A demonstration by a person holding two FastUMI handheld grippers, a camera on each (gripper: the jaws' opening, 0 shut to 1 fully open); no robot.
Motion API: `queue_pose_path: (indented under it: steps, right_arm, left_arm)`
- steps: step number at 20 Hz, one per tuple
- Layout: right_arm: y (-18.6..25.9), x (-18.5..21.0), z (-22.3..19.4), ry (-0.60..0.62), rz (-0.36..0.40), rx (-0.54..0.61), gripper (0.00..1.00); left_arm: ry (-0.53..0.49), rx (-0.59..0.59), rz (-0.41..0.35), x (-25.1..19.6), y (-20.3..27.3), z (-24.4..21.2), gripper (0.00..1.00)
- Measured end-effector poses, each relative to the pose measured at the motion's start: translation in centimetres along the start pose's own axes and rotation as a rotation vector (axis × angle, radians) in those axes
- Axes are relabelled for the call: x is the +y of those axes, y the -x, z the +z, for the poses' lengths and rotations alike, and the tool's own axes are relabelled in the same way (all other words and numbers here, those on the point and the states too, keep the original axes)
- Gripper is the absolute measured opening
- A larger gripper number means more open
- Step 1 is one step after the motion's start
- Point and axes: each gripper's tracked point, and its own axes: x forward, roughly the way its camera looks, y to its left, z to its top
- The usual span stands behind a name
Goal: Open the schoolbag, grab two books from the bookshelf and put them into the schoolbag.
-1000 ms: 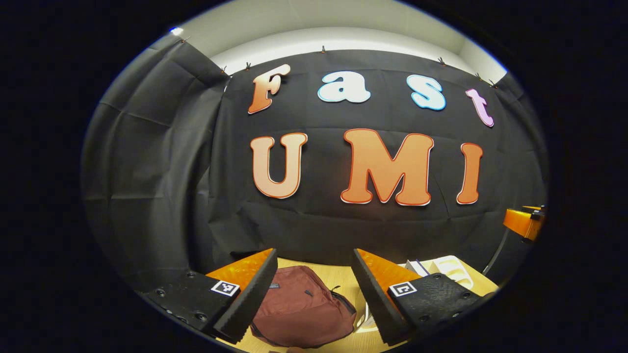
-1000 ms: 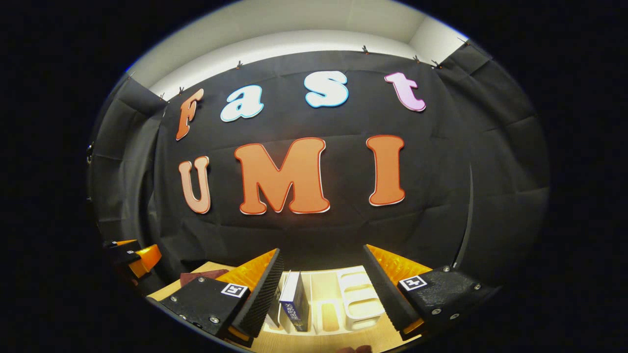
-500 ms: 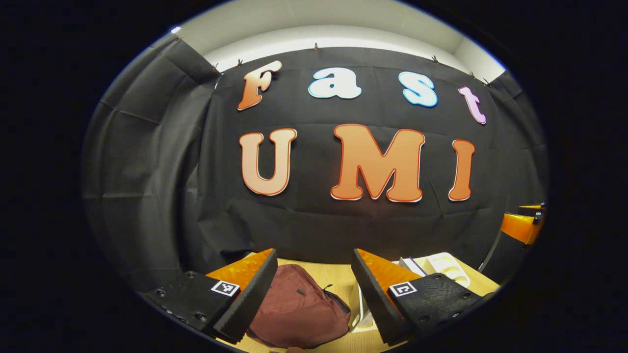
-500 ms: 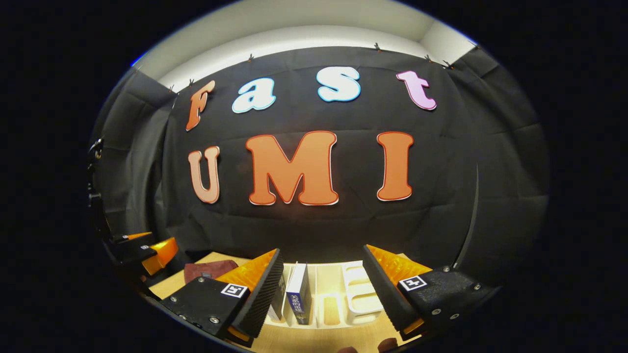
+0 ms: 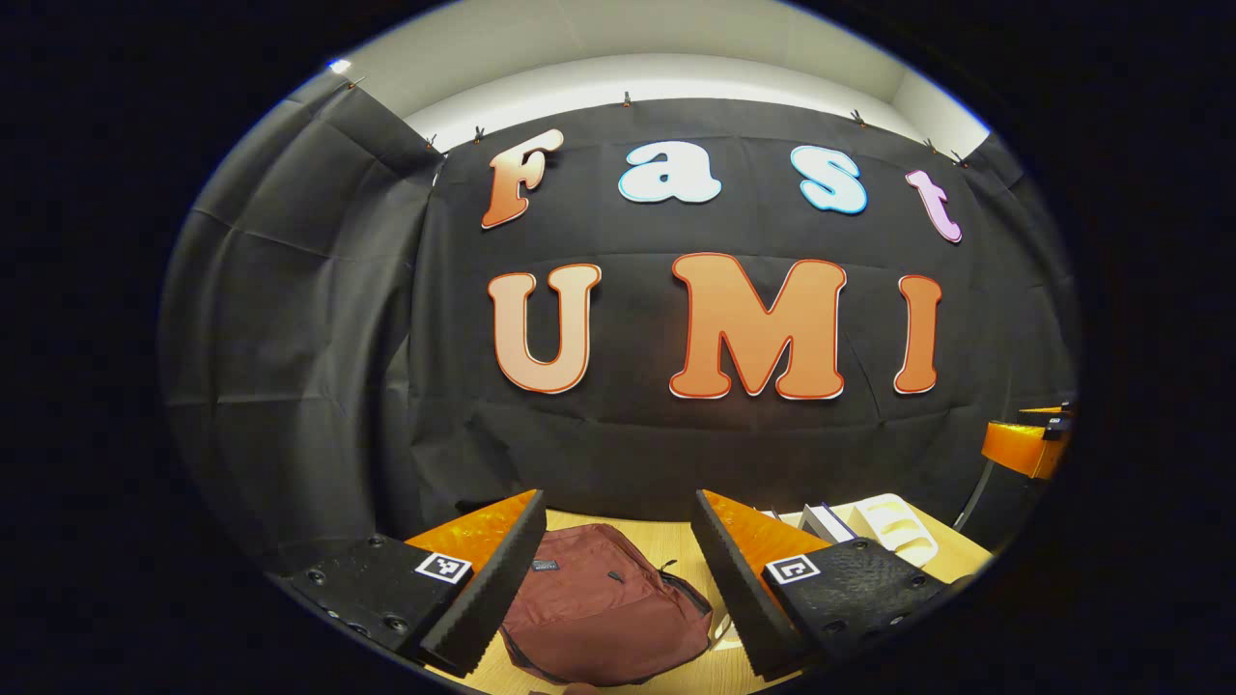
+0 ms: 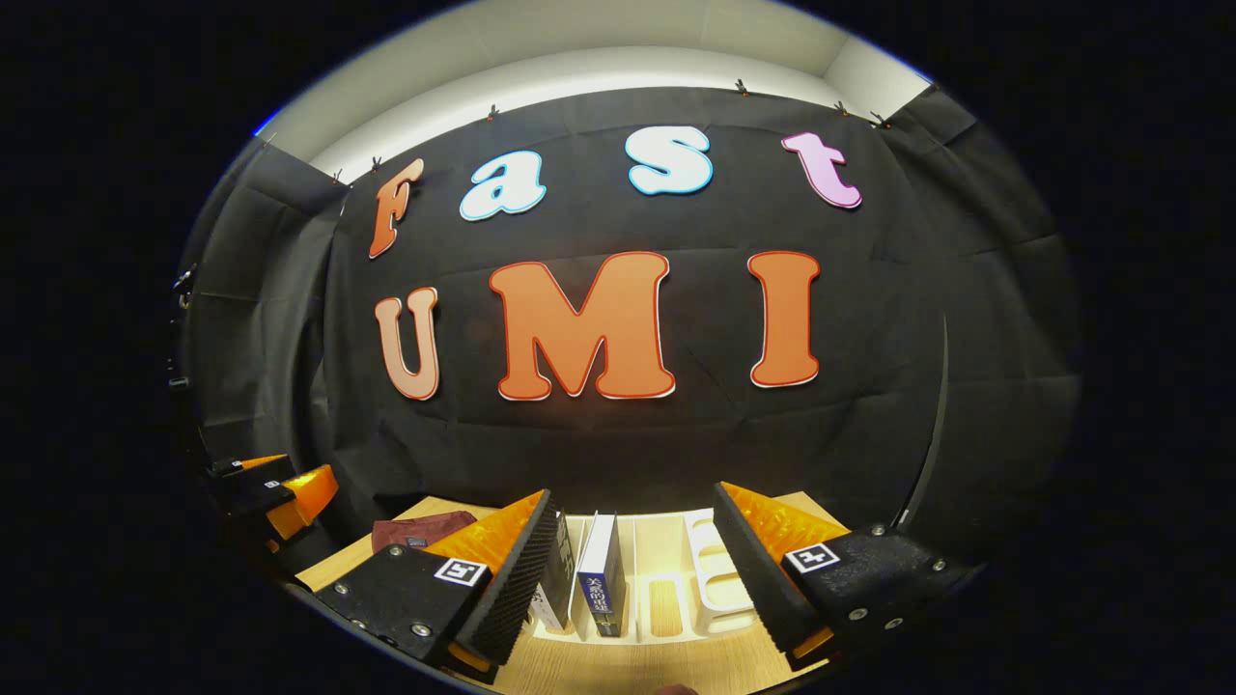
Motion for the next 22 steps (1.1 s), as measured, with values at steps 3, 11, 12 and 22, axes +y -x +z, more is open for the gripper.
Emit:
queue_pose_path:
  steps: [3,11,12,22]
  right_arm:
    - [0.3,-0.3,-0.2,0.003,-0.013,0.004,0.96]
    - [0.8,-0.9,-0.4,0.000,-0.034,0.018,0.96]
    - [0.9,-1.0,-0.4,0.004,-0.039,0.018,0.96]
    - [1.3,-1.4,-1.1,0.005,-0.051,0.040,0.96]
  left_arm:
    - [0.012,0.016,-0.009,-0.1,0.2,-0.4,0.94]
    - [0.016,0.019,-0.017,-0.1,0.5,-0.3,0.94]
    - [0.020,0.015,-0.021,-0.1,0.5,-0.1,0.95]
    - [-0.006,0.035,-0.032,-0.3,0.6,-1.3,0.95]
